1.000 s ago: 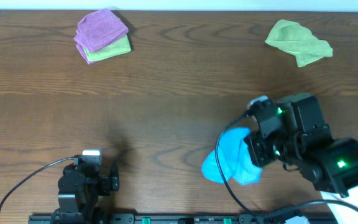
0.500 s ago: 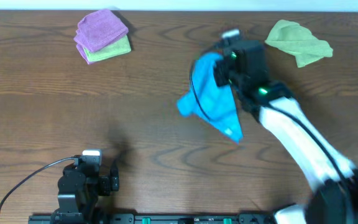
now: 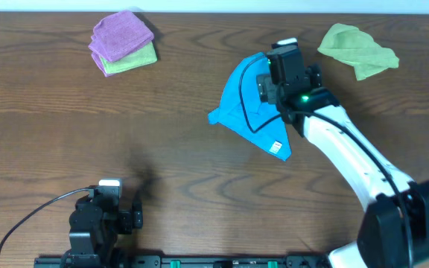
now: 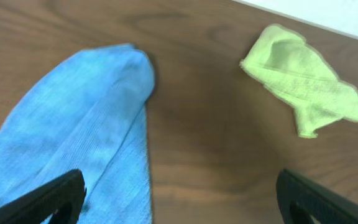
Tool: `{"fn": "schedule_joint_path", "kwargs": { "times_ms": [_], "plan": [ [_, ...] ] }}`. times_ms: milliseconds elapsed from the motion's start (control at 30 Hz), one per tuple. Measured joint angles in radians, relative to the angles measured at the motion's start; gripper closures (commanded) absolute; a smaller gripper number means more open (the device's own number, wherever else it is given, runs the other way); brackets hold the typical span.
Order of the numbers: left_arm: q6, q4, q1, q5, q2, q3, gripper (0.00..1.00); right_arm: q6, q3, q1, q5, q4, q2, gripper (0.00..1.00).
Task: Fold the cloth
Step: 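Lift the blue cloth with the right gripper and drag it toward table center, then lower the blue cloth onto the table center and spread it with the right gripper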
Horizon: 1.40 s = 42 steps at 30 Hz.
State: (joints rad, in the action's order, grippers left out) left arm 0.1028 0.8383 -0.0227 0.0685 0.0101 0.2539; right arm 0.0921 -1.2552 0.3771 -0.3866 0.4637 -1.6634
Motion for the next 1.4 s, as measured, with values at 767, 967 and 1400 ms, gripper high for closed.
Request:
{"fn": "schedule_joint_path", "kwargs": {
  "times_ms": [767,967,1400],
  "plan": [
    [0.014,-0.006,0.0,0.074,0.0,0.0,0.04,0.344,0.019,-0.037,0.472,-0.182,-0.315,0.31],
    [0.022,-0.007,0.0,0.082,0.0,0.0,0.05,0.382,0.02,-0.037,0.493,-0.192,-0.342,0.71],
    [0.026,-0.007,0.0,0.085,0.0,0.0,0.05,0.356,0.02,-0.037,0.49,-0.205,-0.325,0.99]
  ]
}}
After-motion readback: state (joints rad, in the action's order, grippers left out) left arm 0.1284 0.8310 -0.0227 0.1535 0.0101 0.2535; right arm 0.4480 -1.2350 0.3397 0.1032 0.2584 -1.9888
